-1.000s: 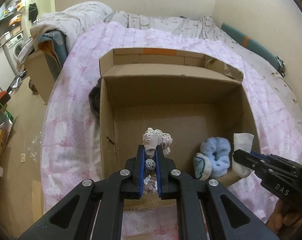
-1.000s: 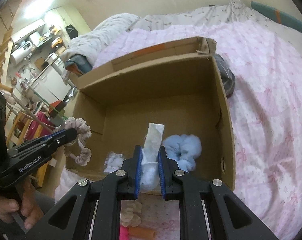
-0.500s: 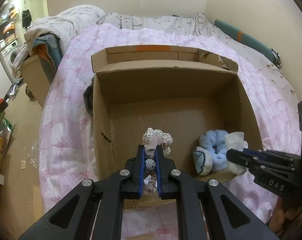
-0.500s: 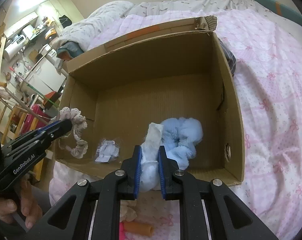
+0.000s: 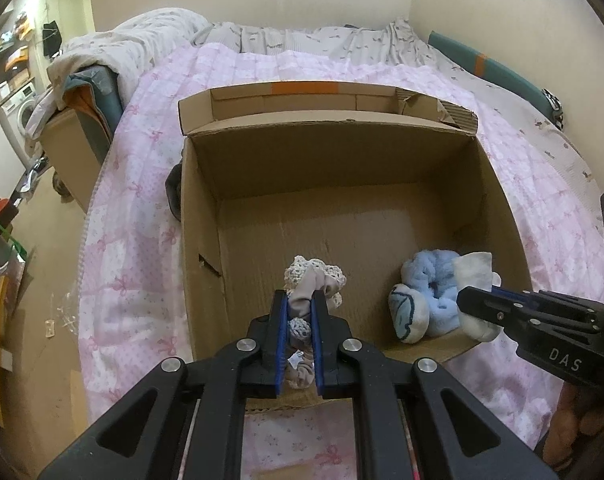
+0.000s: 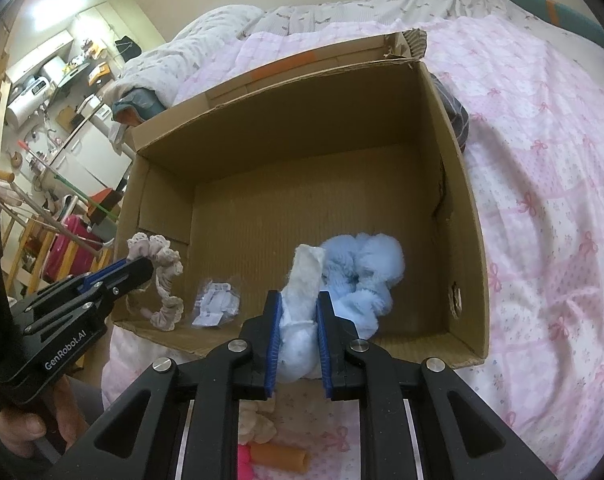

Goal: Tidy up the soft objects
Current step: 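Carry the scrunchie with the left tool while the right tool carries the cloth into the box, then open both tools to release the scrunchie and cloth, then lift away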

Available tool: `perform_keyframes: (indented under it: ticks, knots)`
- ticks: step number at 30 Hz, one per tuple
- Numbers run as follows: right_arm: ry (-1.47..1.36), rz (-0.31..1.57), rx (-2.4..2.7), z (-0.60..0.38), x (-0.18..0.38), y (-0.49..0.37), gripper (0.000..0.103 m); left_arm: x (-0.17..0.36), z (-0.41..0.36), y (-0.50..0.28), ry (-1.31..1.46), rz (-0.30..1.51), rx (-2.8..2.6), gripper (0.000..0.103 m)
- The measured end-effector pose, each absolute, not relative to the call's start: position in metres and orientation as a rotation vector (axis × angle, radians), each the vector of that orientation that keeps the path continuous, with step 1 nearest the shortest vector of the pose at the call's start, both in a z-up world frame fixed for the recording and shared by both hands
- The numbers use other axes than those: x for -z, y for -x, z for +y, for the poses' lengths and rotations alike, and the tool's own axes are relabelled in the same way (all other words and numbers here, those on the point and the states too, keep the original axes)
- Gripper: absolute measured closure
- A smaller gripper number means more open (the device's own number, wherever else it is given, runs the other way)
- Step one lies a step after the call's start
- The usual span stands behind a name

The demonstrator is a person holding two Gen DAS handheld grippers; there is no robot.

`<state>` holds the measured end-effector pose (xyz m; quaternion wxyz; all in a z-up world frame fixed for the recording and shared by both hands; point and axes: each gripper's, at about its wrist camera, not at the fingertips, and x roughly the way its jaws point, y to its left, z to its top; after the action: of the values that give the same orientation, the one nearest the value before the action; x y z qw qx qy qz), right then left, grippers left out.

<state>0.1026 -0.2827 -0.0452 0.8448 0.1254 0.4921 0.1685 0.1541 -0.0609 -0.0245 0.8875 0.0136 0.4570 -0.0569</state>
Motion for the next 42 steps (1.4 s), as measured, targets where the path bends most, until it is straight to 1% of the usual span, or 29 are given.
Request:
perform_keyframes:
  ticks: [4,5,6,7,8,9,10,11,13,14,15,16,17,18,32,42]
  knots:
    - [-0.265,1.035,-0.354,-0.283,0.045,-0.102,0.084,0.026,-0.061,-0.155,-0.028,0.960,0.120,0.092]
    - [-0.265,1.036,-0.352,-0.284,0.045,-0.102,0.083,0.026,-0.062,-0.155,-0.027,0.963,0.126,0.092]
    - [-0.264,1.040,-0.344,-0.284,0.046,-0.102,0.077,0.026,-0.062,-0.155,-0.028,0.963,0.126,0.092]
    - [-0.265,1.043,-0.338,-0.284,0.047,-0.103,0.074,0.026,-0.063,-0.155,-0.032,0.963,0.125,0.092]
    - [-0.270,1.043,-0.334,-0.285,0.047,-0.103,0.067,0.026,-0.063,-0.155,-0.033,0.963,0.123,0.092]
    - [-0.278,1.041,-0.328,-0.287,0.047,-0.103,0.053,0.026,-0.063,-0.155,-0.035,0.964,0.123,0.092]
    - [-0.286,1.031,-0.320,-0.288,0.046,-0.103,0.043,0.026,-0.064,-0.154,-0.037,0.966,0.122,0.091]
    - [-0.294,1.014,-0.305,-0.291,0.044,-0.102,0.030,0.027,-0.065,-0.154,-0.039,0.968,0.122,0.089]
    - [-0.304,0.988,-0.282,-0.295,0.040,-0.101,0.028,0.026,-0.065,-0.154,-0.044,0.970,0.118,0.081]
    - [-0.309,0.988,-0.276,-0.297,0.040,-0.102,0.026,0.026,-0.066,-0.153,-0.048,0.969,0.114,0.072]
    - [-0.314,0.991,-0.266,-0.299,0.040,-0.103,0.023,0.025,-0.067,-0.152,-0.047,0.966,0.115,0.060]
    - [-0.319,0.995,-0.254,-0.301,0.042,-0.104,0.022,0.025,-0.067,-0.151,-0.041,0.962,0.122,0.053]
    - [-0.326,1.004,-0.244,-0.302,0.044,-0.105,0.022,0.023,-0.067,-0.150,-0.035,0.955,0.128,0.042]
    - [-0.332,1.013,-0.241,-0.303,0.045,-0.105,0.022,0.021,-0.067,-0.149,-0.033,0.943,0.130,0.040]
    - [-0.315,0.984,-0.243,-0.305,0.039,-0.102,0.022,0.010,-0.064,-0.140,-0.041,0.923,0.094,0.040]
    - [-0.300,0.958,-0.240,-0.309,0.031,-0.090,0.022,0.002,-0.048,-0.124,0.006,0.929,0.046,0.040]
